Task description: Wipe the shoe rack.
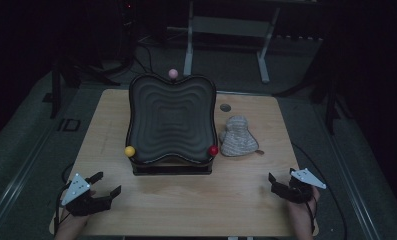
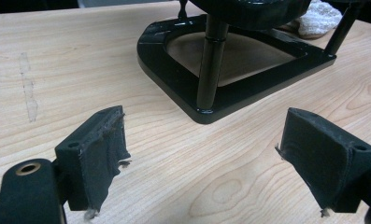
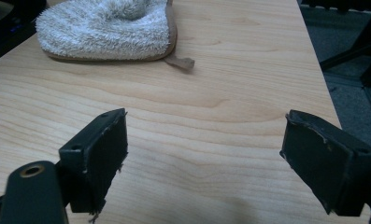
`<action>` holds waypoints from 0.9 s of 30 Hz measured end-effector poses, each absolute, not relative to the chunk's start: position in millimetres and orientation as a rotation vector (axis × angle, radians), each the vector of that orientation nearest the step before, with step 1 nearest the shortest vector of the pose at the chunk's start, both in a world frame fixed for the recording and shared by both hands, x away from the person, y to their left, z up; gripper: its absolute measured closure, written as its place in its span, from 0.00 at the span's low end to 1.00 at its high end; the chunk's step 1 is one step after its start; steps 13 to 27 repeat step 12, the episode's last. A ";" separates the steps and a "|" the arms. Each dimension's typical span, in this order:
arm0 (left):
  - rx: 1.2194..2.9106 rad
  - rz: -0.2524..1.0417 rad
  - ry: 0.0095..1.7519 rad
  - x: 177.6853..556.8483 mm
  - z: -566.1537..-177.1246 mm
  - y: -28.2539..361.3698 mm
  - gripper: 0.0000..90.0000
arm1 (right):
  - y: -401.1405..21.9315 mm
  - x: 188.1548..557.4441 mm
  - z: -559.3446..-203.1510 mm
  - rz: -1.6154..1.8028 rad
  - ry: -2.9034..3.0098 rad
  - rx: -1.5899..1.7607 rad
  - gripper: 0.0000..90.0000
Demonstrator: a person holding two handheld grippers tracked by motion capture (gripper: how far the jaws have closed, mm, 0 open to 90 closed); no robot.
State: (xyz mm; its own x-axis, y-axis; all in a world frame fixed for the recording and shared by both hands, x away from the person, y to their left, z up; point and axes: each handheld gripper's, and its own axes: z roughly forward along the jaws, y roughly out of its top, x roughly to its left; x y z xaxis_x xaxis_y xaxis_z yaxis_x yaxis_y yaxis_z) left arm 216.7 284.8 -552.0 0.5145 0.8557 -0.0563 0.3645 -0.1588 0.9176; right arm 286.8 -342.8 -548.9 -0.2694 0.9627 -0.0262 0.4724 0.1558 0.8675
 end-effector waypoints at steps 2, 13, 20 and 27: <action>1.746 0.610 1.034 216.9 -553.0 284.1 0.16 | -341.6 286.8 -549.9 1.025 1.835 1.354 0.16; 1.733 0.599 1.034 215.6 -554.6 286.6 0.16 | -339.5 286.9 -551.8 1.006 1.842 1.334 0.16; 1.733 0.599 1.034 215.6 -554.6 286.6 0.16 | -339.5 286.9 -551.8 1.006 1.842 1.334 0.16; 1.733 0.599 1.034 215.6 -554.6 286.6 0.16 | -339.5 286.9 -551.8 1.006 1.842 1.334 0.16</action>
